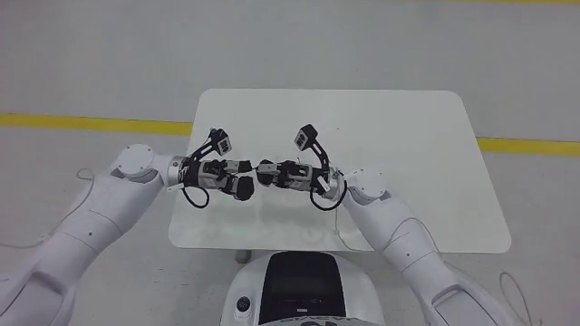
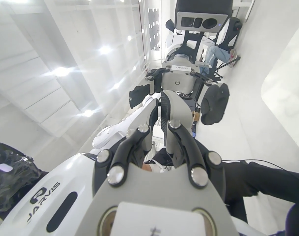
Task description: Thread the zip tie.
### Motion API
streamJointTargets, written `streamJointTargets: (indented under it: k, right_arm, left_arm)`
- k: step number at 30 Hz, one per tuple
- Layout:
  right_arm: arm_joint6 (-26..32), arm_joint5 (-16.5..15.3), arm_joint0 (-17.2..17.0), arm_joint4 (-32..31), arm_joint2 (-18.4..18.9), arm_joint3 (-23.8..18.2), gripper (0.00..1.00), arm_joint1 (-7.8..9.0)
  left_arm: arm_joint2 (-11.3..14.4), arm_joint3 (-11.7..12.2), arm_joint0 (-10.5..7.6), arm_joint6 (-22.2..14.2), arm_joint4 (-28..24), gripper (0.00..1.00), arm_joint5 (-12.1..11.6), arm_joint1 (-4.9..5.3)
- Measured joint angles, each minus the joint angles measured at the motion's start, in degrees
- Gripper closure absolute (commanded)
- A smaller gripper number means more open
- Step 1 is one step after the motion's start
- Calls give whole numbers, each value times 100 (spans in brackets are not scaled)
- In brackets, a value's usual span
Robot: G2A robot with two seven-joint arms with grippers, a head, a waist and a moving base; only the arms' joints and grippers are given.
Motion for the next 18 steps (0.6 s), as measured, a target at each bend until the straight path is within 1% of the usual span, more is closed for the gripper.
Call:
streamJointTargets:
  k: [3, 5, 8, 11, 18]
  right_arm:
    - [-56, 9, -5, -33, 17, 1, 100, 18]
    - [-98, 22, -12, -88, 32, -19, 100, 34]
    - [-154, 50, -46, -193, 63, -90, 100, 67]
    - [-180, 107, -73, -292, 83, -154, 100, 97]
    - [-156, 255, -117, -436, 82, -268, 100, 157]
  left_arm:
    - [-47, 24, 15, 13, 6, 73, -18, -7]
    - [-79, 36, 28, 21, 10, 76, -25, -8]
    - [-135, 43, 55, 51, 24, 78, -25, -9]
    - [-175, 37, 77, 73, 40, 82, -17, -11]
    - [-260, 14, 128, 108, 87, 83, 4, -24]
